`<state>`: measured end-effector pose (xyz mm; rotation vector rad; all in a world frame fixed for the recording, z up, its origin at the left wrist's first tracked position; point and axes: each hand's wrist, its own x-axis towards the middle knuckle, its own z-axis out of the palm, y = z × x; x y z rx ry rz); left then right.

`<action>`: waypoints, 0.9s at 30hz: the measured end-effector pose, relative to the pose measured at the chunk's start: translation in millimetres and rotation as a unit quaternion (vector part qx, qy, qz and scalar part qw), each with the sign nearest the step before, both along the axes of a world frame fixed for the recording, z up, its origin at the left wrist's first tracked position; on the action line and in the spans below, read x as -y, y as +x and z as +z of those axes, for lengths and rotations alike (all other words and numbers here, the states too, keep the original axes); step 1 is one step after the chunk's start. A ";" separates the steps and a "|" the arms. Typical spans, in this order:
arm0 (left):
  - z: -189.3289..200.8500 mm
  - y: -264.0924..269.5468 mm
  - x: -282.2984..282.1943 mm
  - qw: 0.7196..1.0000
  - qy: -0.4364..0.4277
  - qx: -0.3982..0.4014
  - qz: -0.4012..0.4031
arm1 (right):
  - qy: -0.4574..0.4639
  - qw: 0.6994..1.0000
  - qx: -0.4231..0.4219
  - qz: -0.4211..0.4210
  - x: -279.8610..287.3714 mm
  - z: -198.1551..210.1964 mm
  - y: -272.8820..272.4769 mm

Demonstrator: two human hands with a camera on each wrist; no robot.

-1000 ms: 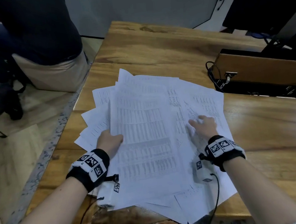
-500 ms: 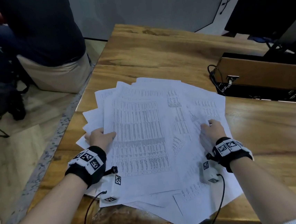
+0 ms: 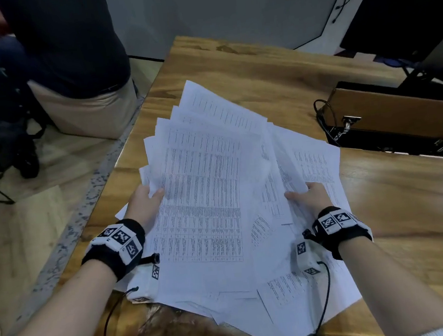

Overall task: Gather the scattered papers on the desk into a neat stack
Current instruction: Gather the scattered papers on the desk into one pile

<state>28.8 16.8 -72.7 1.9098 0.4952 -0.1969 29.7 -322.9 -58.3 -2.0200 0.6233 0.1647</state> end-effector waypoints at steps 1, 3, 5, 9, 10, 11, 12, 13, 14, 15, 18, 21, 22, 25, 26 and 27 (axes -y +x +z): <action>-0.7 2.7 -3.5 1.000 -0.004 0.002 0.007 | 0.001 1.000 -0.011 0.005 -1.1 -0.5 0.9; 1.8 6.3 -7.8 0.999 -0.019 0.013 0.030 | 0.002 0.999 -0.036 0.007 1.6 2.5 0.1; 4.1 6.9 -10.3 0.998 -0.039 0.016 0.045 | 0.011 0.999 -0.049 0.008 9.8 8.5 -4.7; 7.2 3.8 -0.1 0.998 0.022 0.056 0.011 | 0.019 0.996 -0.070 0.048 23.2 18.9 -13.3; 7.4 3.1 5.5 0.997 0.043 0.061 0.006 | 0.011 0.994 -0.082 0.064 23.8 19.3 -13.5; 6.6 3.0 10.4 0.997 0.049 0.064 0.005 | 0.009 0.993 -0.089 0.076 21.8 20.2 -14.3; 5.9 3.1 16.1 0.997 0.035 0.071 0.004 | 0.012 0.992 -0.091 0.088 19.0 19.6 -15.1; 4.6 3.2 20.8 0.996 0.018 0.089 0.010 | 0.019 0.991 -0.094 0.099 14.6 18.3 -16.5; 3.6 3.4 24.5 0.995 0.001 0.100 0.016 | 0.023 0.989 -0.096 0.113 9.4 15.6 -17.6; 3.0 4.5 28.1 0.995 -0.006 0.097 0.018 | 0.024 0.986 -0.100 0.128 2.7 13.8 -19.3; 2.0 10.3 34.5 0.997 -0.033 0.068 0.001 | 0.017 0.983 -0.109 0.147 -11.4 10.6 -19.5; 2.7 13.4 28.8 0.996 -0.041 0.067 0.037 | 0.044 0.991 -0.090 0.088 -12.9 9.8 -16.9; 2.7 13.4 25.2 0.996 -0.015 0.070 0.048 | 0.057 0.995 -0.070 0.051 -9.8 8.2 -16.1; 5.9 6.0 18.8 0.987 0.142 0.071 -0.018 | 0.073 0.997 -0.025 -0.026 -5.3 5.7 -15.8; 5.7 3.7 19.1 0.983 0.165 0.072 -0.038 | 0.067 0.997 -0.016 -0.034 -6.7 4.2 -15.5; 5.9 2.5 20.7 0.979 0.180 0.081 -0.048 | 0.054 0.998 -0.011 -0.037 -9.6 3.1 -15.4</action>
